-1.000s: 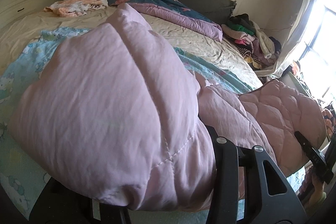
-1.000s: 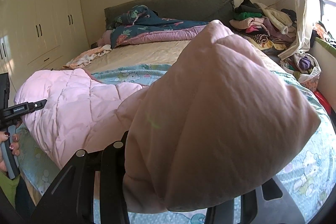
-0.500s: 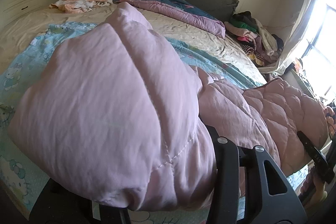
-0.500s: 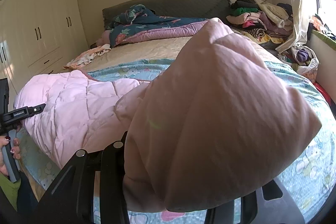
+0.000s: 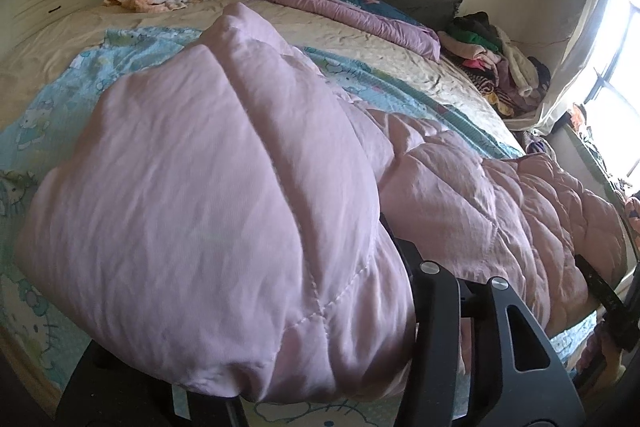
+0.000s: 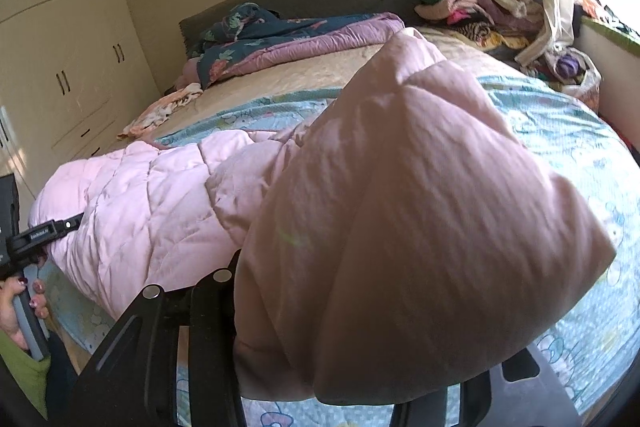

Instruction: Fold large clothes

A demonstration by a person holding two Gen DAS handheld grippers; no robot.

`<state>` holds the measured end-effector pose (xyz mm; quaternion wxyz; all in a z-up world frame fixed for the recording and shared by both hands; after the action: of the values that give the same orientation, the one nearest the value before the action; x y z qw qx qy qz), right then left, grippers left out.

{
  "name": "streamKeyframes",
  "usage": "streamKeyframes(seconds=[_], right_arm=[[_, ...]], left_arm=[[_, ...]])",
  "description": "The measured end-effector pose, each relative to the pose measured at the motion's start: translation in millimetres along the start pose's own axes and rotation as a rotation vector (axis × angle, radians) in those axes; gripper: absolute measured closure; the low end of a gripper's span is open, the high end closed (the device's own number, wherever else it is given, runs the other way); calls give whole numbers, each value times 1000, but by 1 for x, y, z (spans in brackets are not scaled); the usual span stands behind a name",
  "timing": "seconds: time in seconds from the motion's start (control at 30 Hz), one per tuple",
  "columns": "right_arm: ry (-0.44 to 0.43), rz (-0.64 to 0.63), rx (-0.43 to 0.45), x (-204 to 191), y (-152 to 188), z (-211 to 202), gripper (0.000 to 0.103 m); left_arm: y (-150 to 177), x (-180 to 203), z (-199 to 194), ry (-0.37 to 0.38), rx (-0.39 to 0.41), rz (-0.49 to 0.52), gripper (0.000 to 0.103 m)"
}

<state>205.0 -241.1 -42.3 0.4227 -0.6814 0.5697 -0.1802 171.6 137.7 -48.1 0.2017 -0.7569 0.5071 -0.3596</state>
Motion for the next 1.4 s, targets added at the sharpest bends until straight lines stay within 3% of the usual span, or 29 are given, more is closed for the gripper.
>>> streamKeyframes(seconds=[0.4,0.53,0.7,1.0,1.4], right_arm=[[16,166,-130,27,21,29,46],[9,206,-150,29,23,24,26],[10,208,-163,31,29,4,15],[72,156,-100,29,37,-50,6],[64,-12,39,-25,22,-115,4]], left_arm=[[10,-8,15,-37,-30,-26,48],[11,-8,9,-36,-47,-38,43],[15,-8,-7,-41,-48,-36,32],[21,-2,-47,-36,-5,-22,10],[17,21,-114,-16,125,24,10]])
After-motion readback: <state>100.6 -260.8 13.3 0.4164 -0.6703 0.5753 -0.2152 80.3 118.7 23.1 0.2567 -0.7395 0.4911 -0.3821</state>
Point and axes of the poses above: each gripper's, at about its wrist camera, not at the fingertips, and z roughly the way its jaws point, x to its right, y to its underside, the point moved 2 cm from there along z, roughly the way its jaws point, and after that the axes turned 2 degrees about -z, right-handed, at the moved point
